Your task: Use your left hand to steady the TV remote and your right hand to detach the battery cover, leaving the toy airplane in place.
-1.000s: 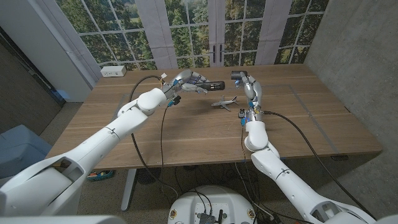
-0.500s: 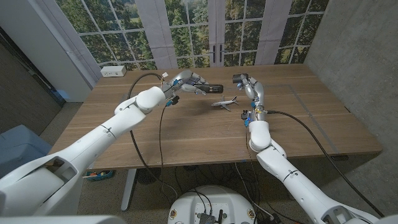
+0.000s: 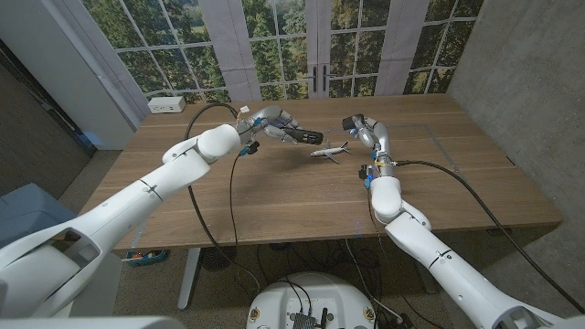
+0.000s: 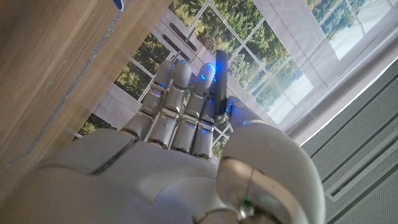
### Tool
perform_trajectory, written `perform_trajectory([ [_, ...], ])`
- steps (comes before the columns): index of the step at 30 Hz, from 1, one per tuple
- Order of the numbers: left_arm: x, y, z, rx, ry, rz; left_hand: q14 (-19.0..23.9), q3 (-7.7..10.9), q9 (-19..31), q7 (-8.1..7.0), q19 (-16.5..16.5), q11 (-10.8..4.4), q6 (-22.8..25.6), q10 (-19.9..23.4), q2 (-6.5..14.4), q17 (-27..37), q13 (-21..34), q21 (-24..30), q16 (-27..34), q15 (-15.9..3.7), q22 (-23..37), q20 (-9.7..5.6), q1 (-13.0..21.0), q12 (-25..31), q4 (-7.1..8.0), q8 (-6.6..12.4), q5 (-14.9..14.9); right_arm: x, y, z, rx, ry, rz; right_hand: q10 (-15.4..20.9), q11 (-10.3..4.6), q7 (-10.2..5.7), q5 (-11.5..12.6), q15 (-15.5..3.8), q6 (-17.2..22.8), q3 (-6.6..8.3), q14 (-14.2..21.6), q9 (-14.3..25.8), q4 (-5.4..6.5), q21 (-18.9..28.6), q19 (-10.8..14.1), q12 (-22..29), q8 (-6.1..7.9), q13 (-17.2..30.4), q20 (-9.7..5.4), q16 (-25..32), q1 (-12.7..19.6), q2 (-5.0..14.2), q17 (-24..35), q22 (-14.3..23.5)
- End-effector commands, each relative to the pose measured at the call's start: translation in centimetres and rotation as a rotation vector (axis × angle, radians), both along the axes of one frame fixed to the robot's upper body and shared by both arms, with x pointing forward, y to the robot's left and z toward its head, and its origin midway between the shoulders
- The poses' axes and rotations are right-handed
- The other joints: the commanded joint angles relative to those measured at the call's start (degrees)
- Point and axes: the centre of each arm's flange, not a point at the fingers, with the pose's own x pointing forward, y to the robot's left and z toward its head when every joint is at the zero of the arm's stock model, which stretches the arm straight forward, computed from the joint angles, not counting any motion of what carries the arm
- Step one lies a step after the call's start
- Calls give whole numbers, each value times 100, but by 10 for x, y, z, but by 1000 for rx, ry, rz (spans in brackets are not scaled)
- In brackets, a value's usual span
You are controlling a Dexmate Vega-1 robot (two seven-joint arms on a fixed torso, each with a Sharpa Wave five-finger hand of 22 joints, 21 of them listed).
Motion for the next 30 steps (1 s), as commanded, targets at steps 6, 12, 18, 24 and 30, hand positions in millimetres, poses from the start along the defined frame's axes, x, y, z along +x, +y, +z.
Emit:
perform_trajectory([
  [6,-5,5,-6,134,13,120,328,71,67,-67,-63,-73,-123,-29,861,32,-1,32,4,-449,-53,-789,748,-53,44,23,36,-1,0,-1,-160,104,-127,13,57,-17,95,-485,86,51,21,-88,-116,59,-74,-54,-92,-88,53,-124,-9,-32,-76,-11],
  [12,-5,3,-6,174,25,137,325,74,111,-109,-90,-89,-112,-32,861,58,3,50,2,-449,-86,-795,711,-64,45,56,37,2,0,-1,-225,156,-178,-26,54,-21,133,-435,85,80,7,-170,-168,88,-106,-112,-172,-185,38,-247,-69,-50,-175,-33],
  [18,-4,2,-6,218,45,152,318,80,117,-117,-102,-72,-79,-27,858,74,-14,72,-4,-449,-107,-802,693,-79,38,70,42,5,0,0,-294,214,-241,-3,70,-76,152,-434,101,100,27,-235,-208,103,-144,-167,-227,-308,27,-345,-121,-68,-263,-50],
  [24,-4,-3,-8,278,62,172,314,55,116,-216,-175,-187,-68,17,810,110,-43,99,-13,-447,-149,-762,575,-93,57,64,41,8,-2,-1,-341,268,-276,-33,89,-62,167,-408,110,131,18,-295,-252,113,-180,-216,-276,-378,30,-484,-161,-80,-401,-65],
  [30,-3,-6,-9,316,83,179,261,53,120,-266,-239,-232,-59,24,784,126,-61,113,-49,-448,-177,-745,509,-111,59,64,45,11,-4,-1,-387,329,-312,-53,99,-59,170,-390,127,147,39,-370,-293,119,-226,-294,-329,-493,46,-609,-229,-105,-526,-82],
])
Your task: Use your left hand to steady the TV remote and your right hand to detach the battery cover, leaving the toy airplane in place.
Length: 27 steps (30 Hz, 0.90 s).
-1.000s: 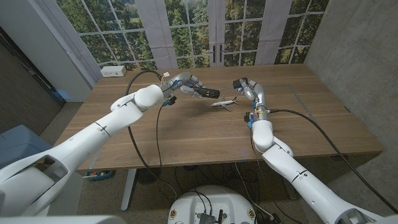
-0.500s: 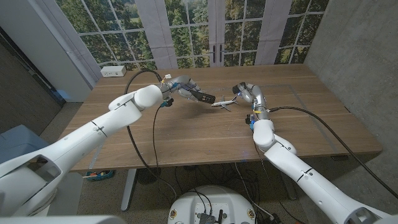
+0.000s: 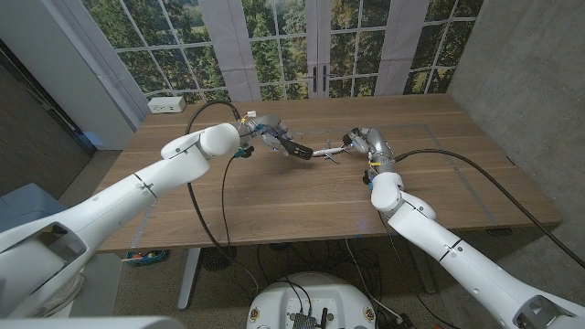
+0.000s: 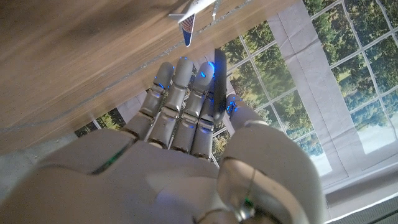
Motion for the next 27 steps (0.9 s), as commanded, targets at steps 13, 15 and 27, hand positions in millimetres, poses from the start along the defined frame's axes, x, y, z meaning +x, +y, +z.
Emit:
perform_trajectory([
  [13,3,-10,-8,160,38,48,35,151,32,-159,-610,-194,43,112,637,34,-11,-196,-169,-458,-148,-605,378,-39,54,40,50,5,-5,0,-150,227,-135,148,44,-3,71,-367,155,74,142,-151,-171,23,-65,-66,-91,-196,28,-169,-148,-60,-143,-25],
  [15,3,-11,-9,163,36,54,15,196,37,-173,-960,-185,58,133,633,23,-32,-394,-223,-463,-179,-417,349,-57,34,42,56,7,-5,0,-151,255,-134,152,49,16,80,-367,170,86,160,-168,-182,20,-76,-58,-99,-186,31,-168,-155,-55,-132,-27],
  [27,8,-9,-21,158,40,81,-115,207,40,-266,-1460,-254,65,137,605,-51,-84,-744,-391,-467,-197,-204,328,-108,8,36,31,16,-13,2,-103,403,-53,146,84,37,97,-317,194,87,166,-235,-222,-5,-153,-59,-148,-178,43,-183,-194,-39,-119,-37],
])
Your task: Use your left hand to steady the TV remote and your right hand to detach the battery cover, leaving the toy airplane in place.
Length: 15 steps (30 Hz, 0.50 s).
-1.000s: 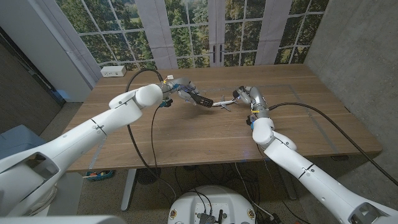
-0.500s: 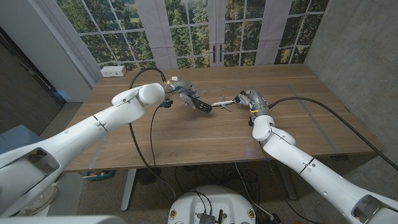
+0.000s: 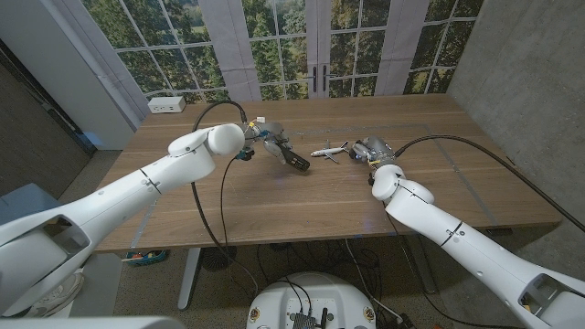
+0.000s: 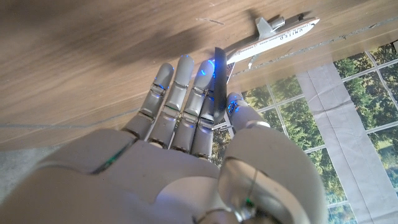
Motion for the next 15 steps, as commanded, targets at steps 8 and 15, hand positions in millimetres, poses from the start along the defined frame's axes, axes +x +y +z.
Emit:
perform_trajectory([
  [8,4,0,-17,30,1,48,-370,0,15,-120,-367,-167,-57,111,494,-40,7,-275,-245,-321,31,-207,440,-55,124,-5,-57,11,-12,1,70,199,65,6,38,26,54,-269,69,-27,35,-57,-87,-21,-106,-10,-59,16,35,-34,-69,38,2,9],
  [15,0,-3,-21,108,-35,96,-608,-118,20,-151,-528,-160,-174,-7,605,-7,73,-419,-294,-311,24,-173,416,-64,144,-33,-97,13,-13,0,76,236,75,-27,55,33,52,-257,65,-69,23,-95,-177,-30,-109,-22,-91,25,57,-11,-25,-14,-10,5],
])
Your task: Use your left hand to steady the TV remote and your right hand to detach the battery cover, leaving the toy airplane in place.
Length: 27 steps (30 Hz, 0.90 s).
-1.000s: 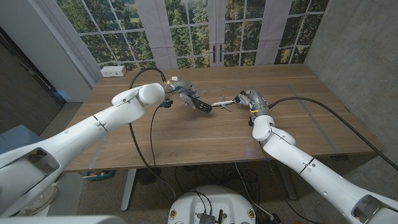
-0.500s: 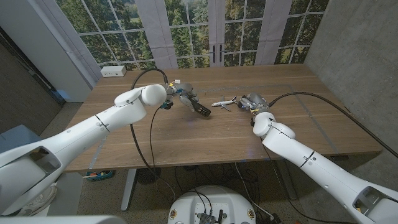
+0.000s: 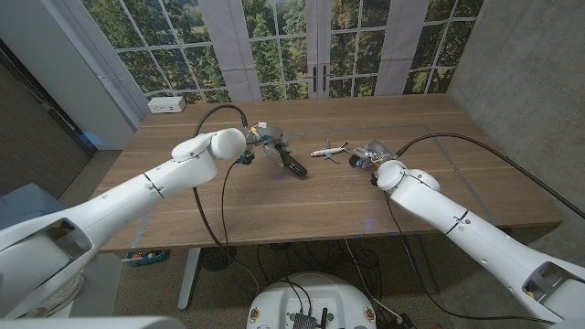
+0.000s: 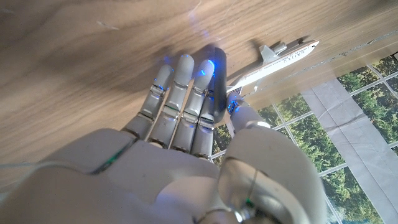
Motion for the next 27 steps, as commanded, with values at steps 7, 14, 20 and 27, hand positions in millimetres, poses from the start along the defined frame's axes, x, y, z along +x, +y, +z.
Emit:
perform_trajectory([
  [7,-8,-10,-10,182,-76,111,-566,-257,-12,-92,-155,-49,-585,-584,532,107,40,-373,-120,-448,2,-163,111,-116,50,-80,-79,3,-3,-1,13,101,3,-182,15,3,4,-224,-149,-122,-25,-63,-162,-56,-52,-107,-155,22,55,28,84,-142,-114,1],
  [14,-12,-14,-11,245,-80,155,-1426,-416,-121,-190,-245,-59,-1216,-1569,500,-120,-122,-798,-528,-420,15,-129,-156,-245,82,-86,-109,1,-3,-3,-12,116,-11,-548,105,52,-12,-146,-505,-316,-215,-133,-144,-92,-81,-328,-353,-73,138,-4,51,-336,-189,0],
  [20,-16,-15,-11,275,-87,177,-2698,-527,-277,-247,-432,38,-1976,-2808,269,-838,-338,-1139,-687,-144,35,-42,-856,-288,149,-121,-203,-2,-3,-4,-11,108,-13,-1148,274,100,-80,-56,-1174,-712,-448,-274,-28,-171,-112,-816,-742,-360,314,-22,-242,-612,-348,1],
  [27,-21,-16,-11,289,-97,180,-3403,-713,-375,-262,-698,225,-2761,-3695,163,-1099,-469,-1380,-653,118,34,67,-1171,-305,182,-173,-299,-7,-5,-7,-3,82,-17,-1713,365,151,-166,66,-1989,-1050,-879,-433,70,-283,-128,-1239,-1213,-547,425,-201,-635,-733,-620,5],
])
